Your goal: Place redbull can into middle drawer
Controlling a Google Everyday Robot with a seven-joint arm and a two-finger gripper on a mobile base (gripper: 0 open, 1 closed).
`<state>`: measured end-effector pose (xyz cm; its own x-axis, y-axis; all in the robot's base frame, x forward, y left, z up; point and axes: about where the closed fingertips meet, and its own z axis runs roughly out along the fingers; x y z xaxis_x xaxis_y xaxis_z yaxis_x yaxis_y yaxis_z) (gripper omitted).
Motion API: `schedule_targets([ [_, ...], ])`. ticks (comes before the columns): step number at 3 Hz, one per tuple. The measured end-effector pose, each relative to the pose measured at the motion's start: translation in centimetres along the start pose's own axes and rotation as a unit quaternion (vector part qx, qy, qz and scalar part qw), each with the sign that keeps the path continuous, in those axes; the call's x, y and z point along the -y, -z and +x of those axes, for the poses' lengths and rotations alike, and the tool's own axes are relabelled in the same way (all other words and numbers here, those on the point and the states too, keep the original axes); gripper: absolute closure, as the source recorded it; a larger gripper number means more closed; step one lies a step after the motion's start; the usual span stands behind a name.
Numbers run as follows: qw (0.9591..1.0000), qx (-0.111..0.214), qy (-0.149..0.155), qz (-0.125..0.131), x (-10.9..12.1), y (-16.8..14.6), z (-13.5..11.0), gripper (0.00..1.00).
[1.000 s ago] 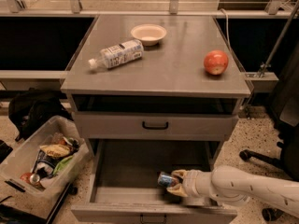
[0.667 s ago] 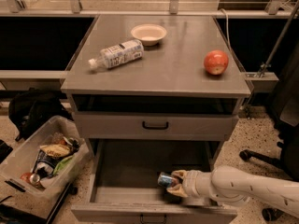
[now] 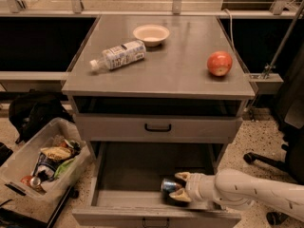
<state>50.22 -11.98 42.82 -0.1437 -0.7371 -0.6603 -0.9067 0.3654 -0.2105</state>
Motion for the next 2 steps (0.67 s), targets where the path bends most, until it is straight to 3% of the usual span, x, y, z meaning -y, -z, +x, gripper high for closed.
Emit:
schedule_targets([
  [1,1.0,0.0,0.0,0.0,0.0,0.0,0.0,0.0],
  [2,1.0,0.0,0.0,0.0,0.0,0.0,0.0,0.0],
])
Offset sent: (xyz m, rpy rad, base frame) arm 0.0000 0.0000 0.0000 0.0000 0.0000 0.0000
